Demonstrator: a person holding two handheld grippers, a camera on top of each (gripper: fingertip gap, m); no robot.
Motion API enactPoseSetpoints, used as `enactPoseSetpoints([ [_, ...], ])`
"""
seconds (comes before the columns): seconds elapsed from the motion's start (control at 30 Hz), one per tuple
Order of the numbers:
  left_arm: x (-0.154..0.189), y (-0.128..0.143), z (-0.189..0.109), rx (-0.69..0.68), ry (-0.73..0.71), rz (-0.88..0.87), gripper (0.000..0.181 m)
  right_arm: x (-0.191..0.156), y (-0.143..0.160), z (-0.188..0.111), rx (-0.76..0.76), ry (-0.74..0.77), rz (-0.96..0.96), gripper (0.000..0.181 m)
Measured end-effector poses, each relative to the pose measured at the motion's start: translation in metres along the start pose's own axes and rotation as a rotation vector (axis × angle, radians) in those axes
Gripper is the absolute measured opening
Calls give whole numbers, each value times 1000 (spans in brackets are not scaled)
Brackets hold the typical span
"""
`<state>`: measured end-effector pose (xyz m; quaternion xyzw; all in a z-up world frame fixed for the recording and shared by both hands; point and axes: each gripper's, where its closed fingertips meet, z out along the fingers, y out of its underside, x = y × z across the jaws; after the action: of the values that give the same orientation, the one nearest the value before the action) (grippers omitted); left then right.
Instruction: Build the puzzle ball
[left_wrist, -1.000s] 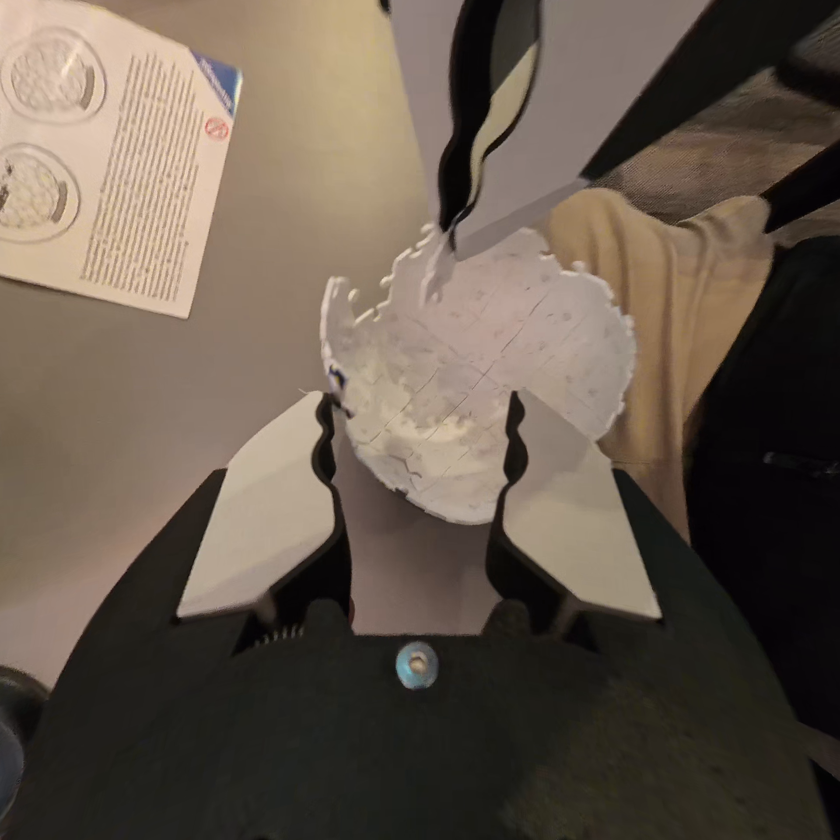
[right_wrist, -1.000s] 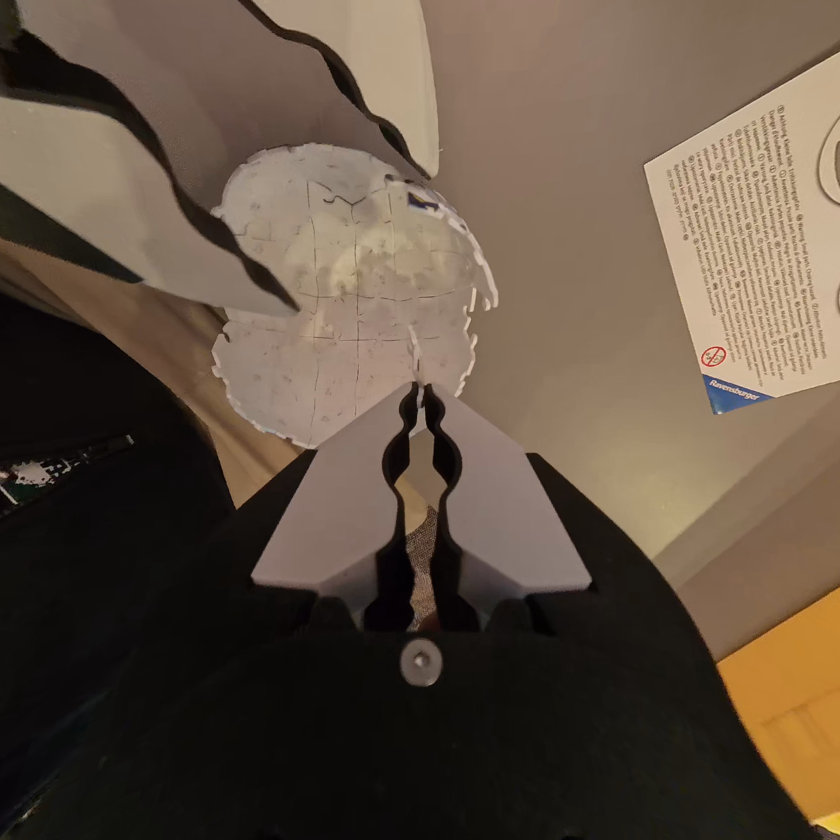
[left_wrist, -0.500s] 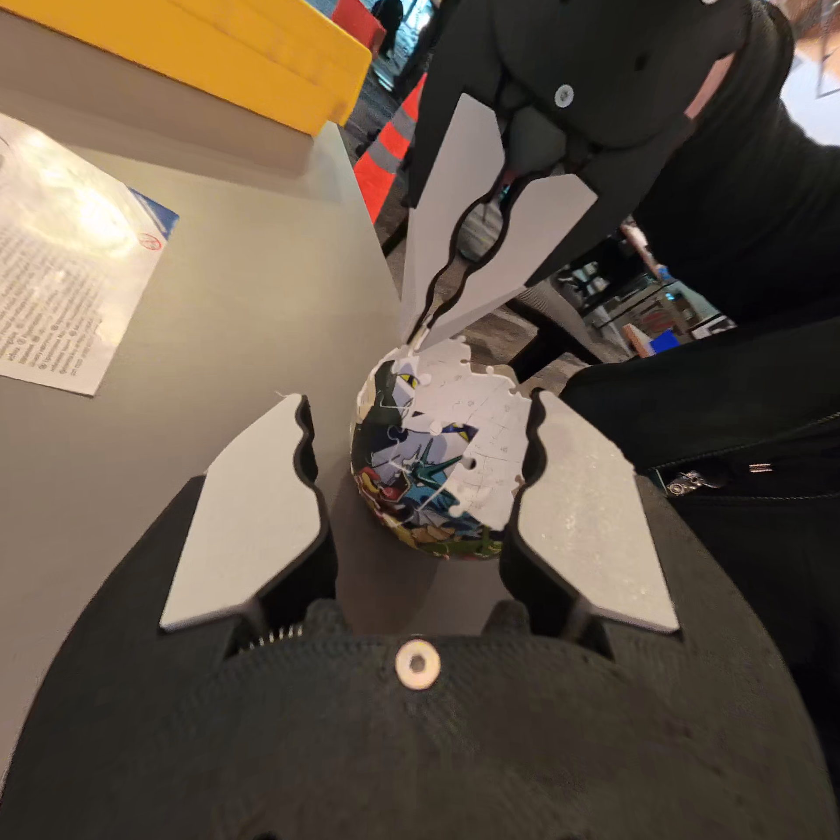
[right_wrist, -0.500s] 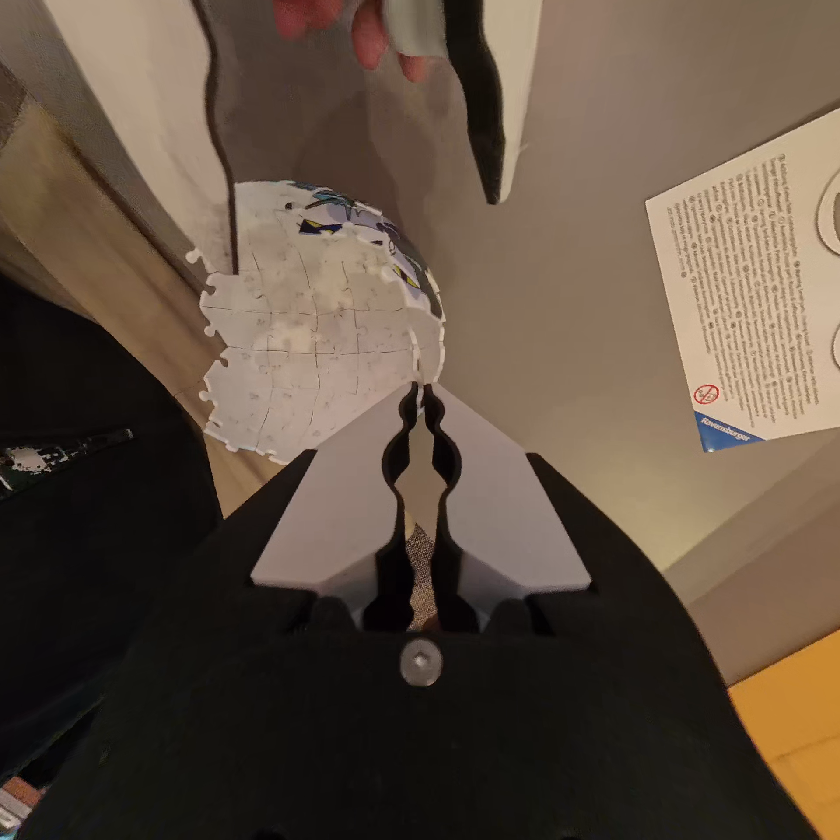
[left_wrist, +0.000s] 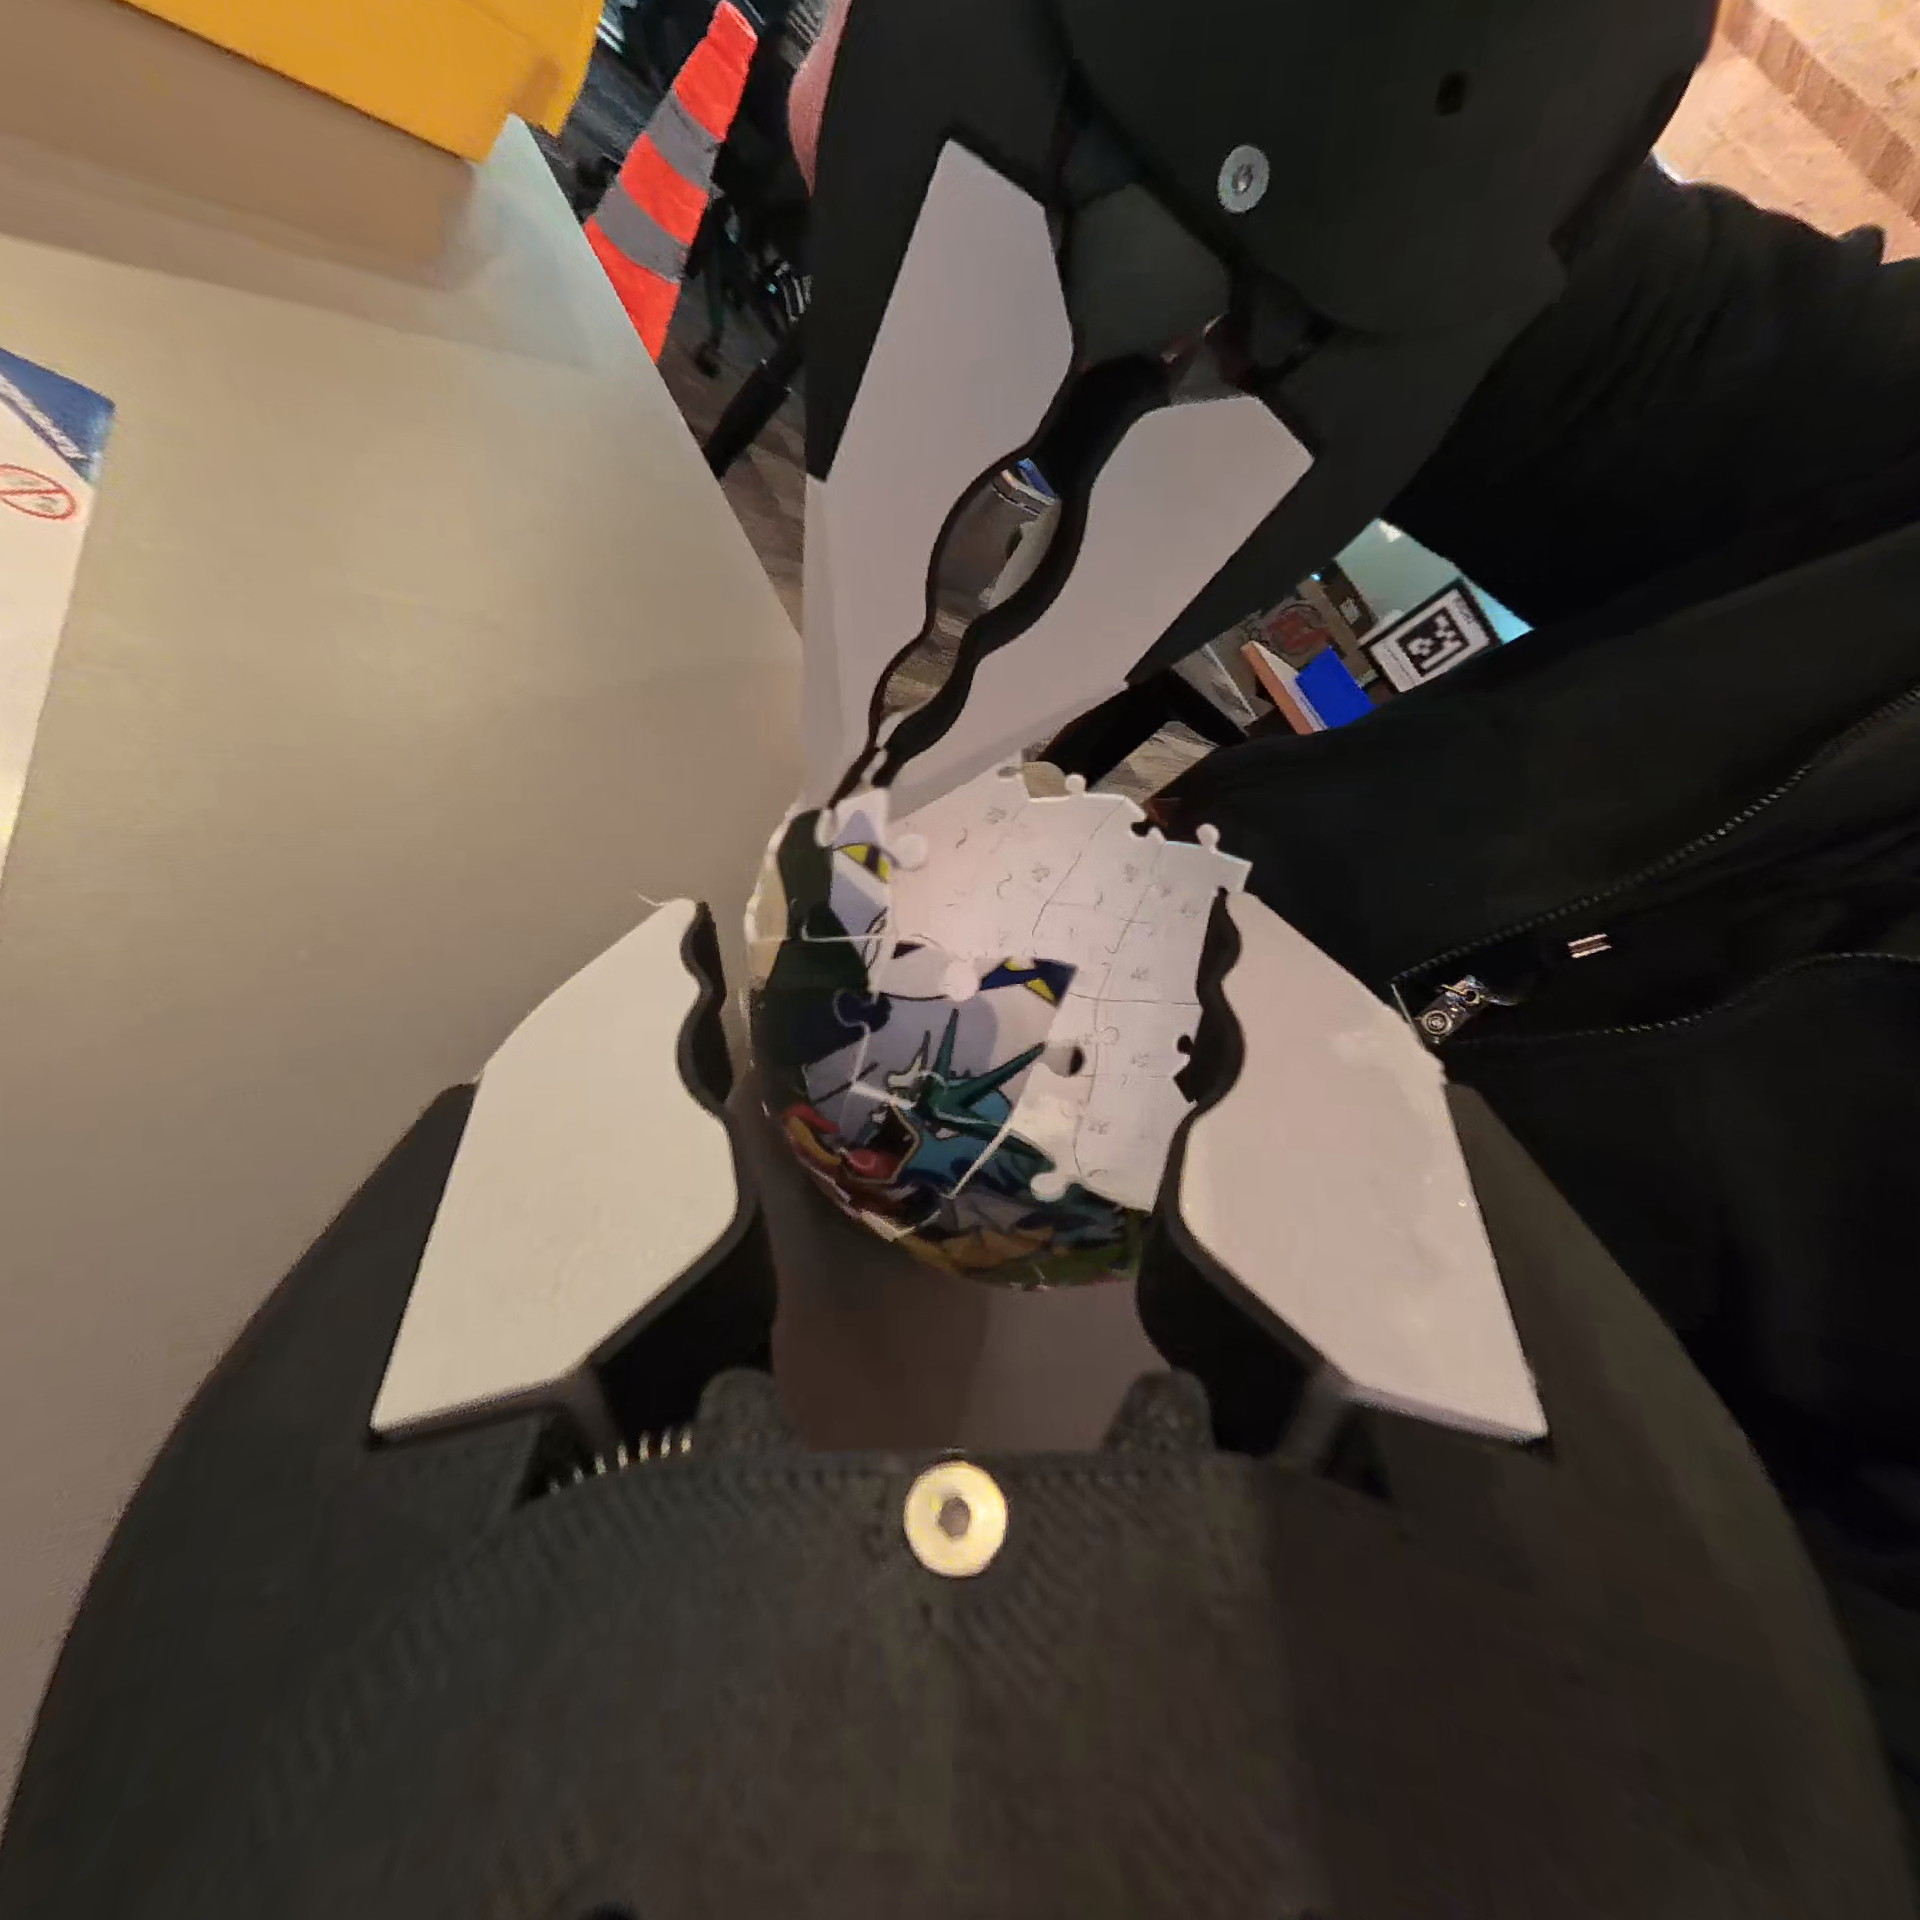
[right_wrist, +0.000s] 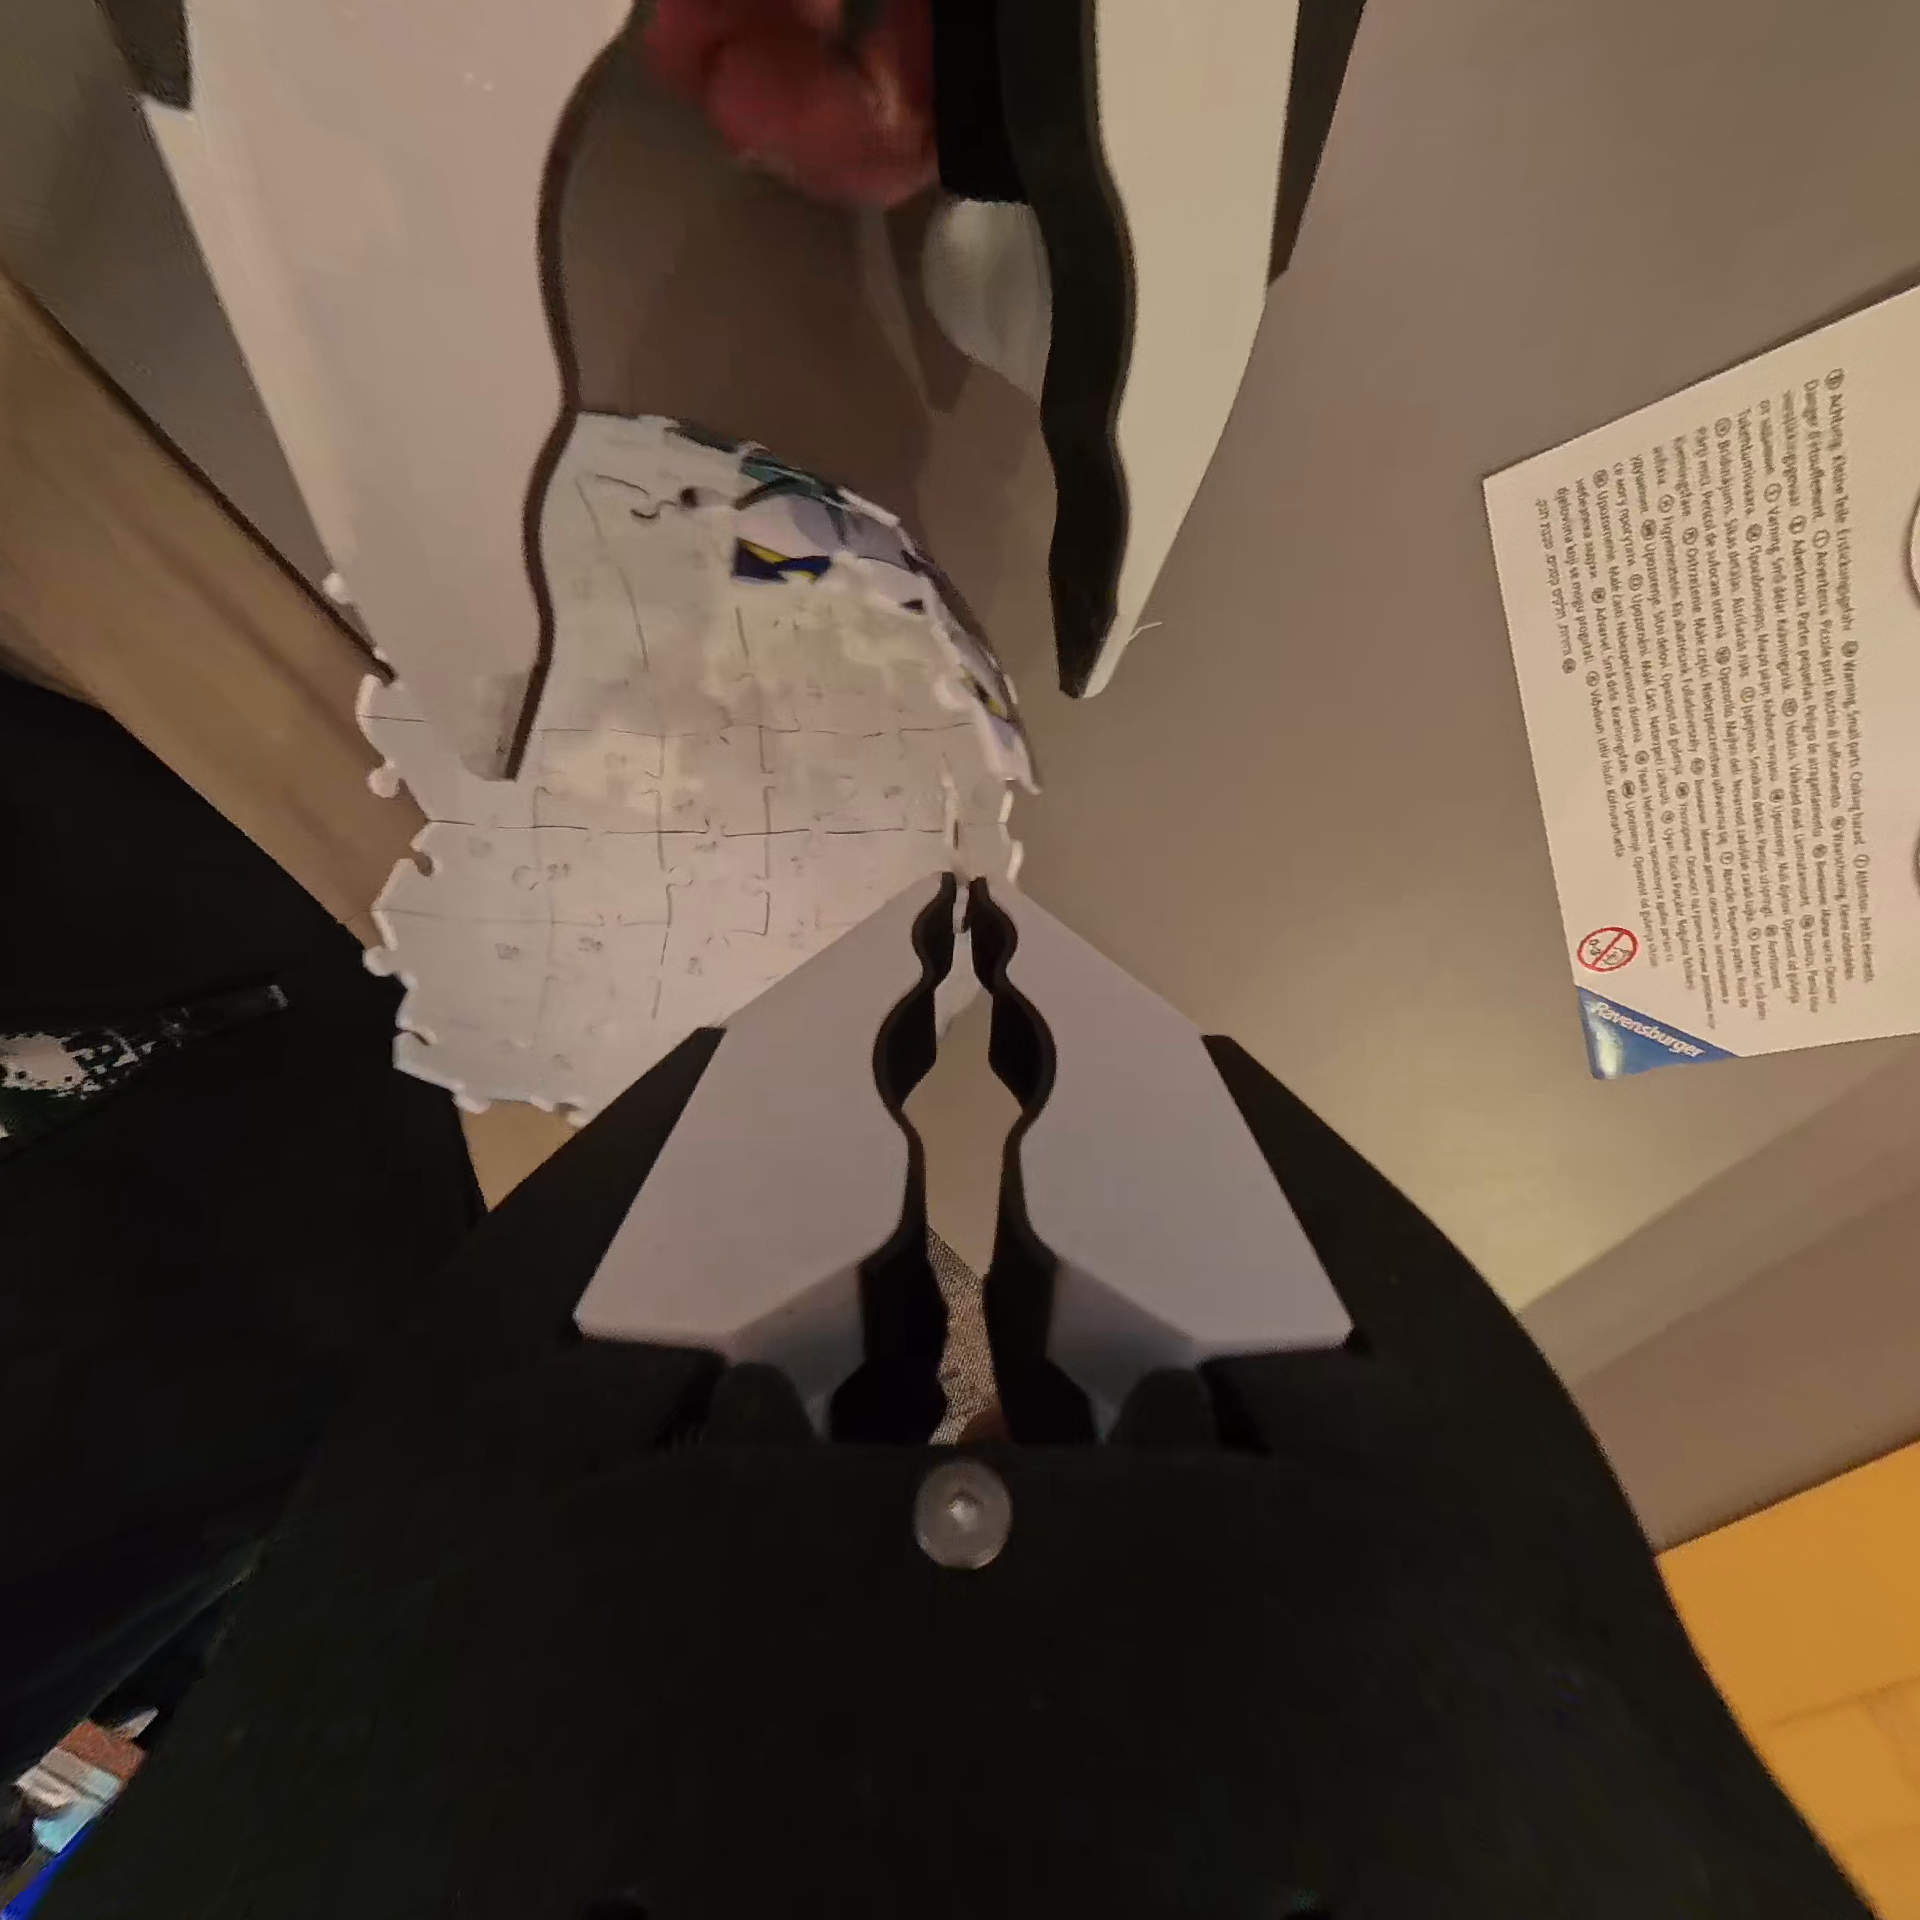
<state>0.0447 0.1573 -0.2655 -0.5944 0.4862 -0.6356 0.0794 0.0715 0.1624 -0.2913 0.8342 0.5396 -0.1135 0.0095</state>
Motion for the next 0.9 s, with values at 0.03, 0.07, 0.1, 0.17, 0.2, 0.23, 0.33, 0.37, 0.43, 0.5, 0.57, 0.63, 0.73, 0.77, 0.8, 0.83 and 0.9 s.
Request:
enactPoseSetpoints([
  [0.03,0,0,0,5,15,-3,87,1,1,1,-7,5,5,1],
  [0.07,0,0,1,9,28,-6,86,1,1,2,-10,3,11,1],
  [0.1,0,2,1,6,37,-10,87,2,2,3,-13,7,16,1],
  [0.17,0,3,3,7,60,-18,86,4,2,5,-16,15,19,1],
  [0.2,0,3,4,12,73,-20,85,4,2,5,-16,15,24,1],
  [0.23,1,3,4,17,86,-20,83,6,3,5,-21,23,26,1],
  [0.33,3,1,7,26,113,-20,81,8,6,6,-36,41,30,1],
  [0.37,3,1,8,23,115,-16,81,8,7,6,-40,42,33,1],
  [0.43,4,0,8,35,126,-17,79,9,10,7,-45,45,40,1],
  [0.5,3,1,8,37,128,-22,76,8,12,7,-46,41,49,0],
  [0.57,4,1,9,31,128,-12,75,8,14,7,-40,43,61,0],
  [0.63,5,2,10,25,129,-11,76,8,14,7,-33,40,70,0],
  [0.73,5,2,10,32,132,-15,77,7,13,8,-15,33,85,0],
  [0.77,5,2,10,32,130,-15,77,7,13,9,-7,33,90,1],
  [0.8,5,2,10,31,132,-14,77,6,13,9,1,31,96,0],
  [0.83,6,3,10,32,134,-13,77,6,13,9,9,26,102,0],
  [0.9,6,2,9,36,138,-15,75,5,13,9,25,24,112,0],
])
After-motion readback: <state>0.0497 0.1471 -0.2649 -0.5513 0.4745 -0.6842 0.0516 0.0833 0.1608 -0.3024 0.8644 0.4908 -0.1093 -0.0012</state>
